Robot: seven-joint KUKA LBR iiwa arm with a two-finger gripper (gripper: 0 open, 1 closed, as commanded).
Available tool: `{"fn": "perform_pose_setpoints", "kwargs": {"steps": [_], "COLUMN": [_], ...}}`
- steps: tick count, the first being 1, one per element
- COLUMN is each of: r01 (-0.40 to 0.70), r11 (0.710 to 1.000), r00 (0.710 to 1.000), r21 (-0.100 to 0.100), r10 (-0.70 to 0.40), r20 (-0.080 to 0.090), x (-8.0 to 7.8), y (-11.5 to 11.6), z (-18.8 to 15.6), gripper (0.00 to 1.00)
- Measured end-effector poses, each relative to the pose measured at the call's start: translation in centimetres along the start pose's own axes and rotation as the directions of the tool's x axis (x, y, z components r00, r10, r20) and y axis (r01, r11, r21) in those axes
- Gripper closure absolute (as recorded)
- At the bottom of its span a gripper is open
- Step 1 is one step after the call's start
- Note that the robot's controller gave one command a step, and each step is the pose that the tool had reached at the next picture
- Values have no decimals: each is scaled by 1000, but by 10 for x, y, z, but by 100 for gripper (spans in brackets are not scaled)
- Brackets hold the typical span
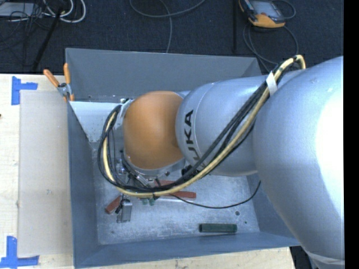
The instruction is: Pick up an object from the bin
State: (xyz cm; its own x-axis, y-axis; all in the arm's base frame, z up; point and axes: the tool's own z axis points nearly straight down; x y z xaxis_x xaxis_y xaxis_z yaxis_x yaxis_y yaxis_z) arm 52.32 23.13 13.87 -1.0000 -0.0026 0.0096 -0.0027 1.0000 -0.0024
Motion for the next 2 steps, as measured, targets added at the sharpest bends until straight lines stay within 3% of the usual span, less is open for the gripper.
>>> {"fn": "perform_pose_setpoints", "kwargs": {"steps": [1,2], "r01": [126,123], "r11": [992,992], "r00": [992,992], "r21": [2,-1], "r10": [-126,-123], "r20": [3,8], "x": [-26,-27], "y": [-19,-17], "z": [72,68], "gripper": [0,100]}}
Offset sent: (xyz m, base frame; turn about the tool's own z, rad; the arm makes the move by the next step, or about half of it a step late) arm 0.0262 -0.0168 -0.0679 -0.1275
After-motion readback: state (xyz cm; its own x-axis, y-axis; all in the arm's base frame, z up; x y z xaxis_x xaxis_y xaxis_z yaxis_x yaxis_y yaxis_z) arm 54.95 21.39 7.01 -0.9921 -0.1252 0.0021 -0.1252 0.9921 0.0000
